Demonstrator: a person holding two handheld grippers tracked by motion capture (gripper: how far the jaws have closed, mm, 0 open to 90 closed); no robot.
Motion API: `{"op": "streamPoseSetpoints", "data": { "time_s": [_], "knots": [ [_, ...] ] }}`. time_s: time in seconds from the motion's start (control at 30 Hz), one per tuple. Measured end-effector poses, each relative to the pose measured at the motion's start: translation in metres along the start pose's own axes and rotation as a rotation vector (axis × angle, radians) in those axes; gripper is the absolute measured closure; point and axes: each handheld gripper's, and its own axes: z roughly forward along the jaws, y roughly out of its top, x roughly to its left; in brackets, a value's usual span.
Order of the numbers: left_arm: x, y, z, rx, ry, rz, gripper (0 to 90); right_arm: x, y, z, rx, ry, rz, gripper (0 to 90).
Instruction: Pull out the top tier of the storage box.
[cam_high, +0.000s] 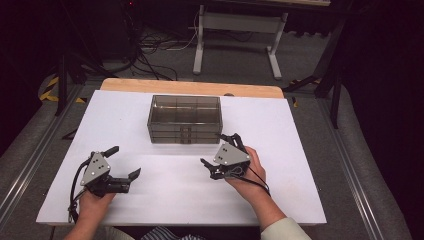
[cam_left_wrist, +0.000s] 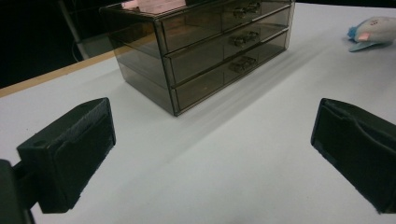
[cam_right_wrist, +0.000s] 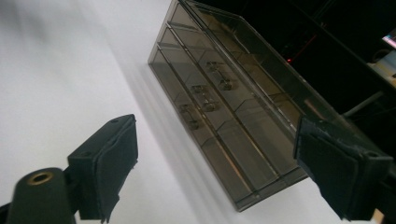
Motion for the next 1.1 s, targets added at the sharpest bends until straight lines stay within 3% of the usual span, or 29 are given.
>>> {"op": "streamPoseSetpoints", "data": {
  "time_s": [0.03, 0.17, 0.23, 0.33, 0.4, 0.53, 0.93, 1.1],
  "knots": [
    [0.000, 0.000, 0.000, 0.000, 0.000, 0.003, 0.8, 0.002, 0.003, 0.002, 0.010, -0.019, -0.036, 17.2],
    [0.000, 0.000, 0.000, 0.002, 0.000, 0.005, 0.9, 0.006, 0.007, 0.004, 0.023, -0.045, -0.080, 19.3],
    [0.000, 0.000, 0.000, 0.000, -0.002, 0.003, 0.8, 0.012, 0.010, 0.005, 0.021, -0.064, -0.136, 25.4],
    [0.000, 0.000, 0.000, 0.002, -0.003, 0.006, 0.9, 0.017, 0.013, 0.005, 0.016, -0.080, -0.177, 26.6],
    [-0.001, 0.000, 0.000, 0.004, -0.004, 0.007, 0.8, 0.023, 0.017, 0.008, 0.026, -0.099, -0.231, 26.7],
    [-0.001, 0.000, 0.000, 0.002, -0.004, 0.004, 0.9, 0.027, 0.020, 0.010, 0.036, -0.112, -0.260, 26.7],
    [-0.002, 0.001, 0.001, 0.006, -0.007, 0.013, 1.1, 0.043, 0.026, 0.027, 0.095, -0.194, -0.452, 26.7],
    [-0.001, 0.000, 0.001, 0.004, -0.008, 0.012, 1.1, 0.049, 0.028, 0.032, 0.111, -0.216, -0.499, 27.7]
  ]
}}
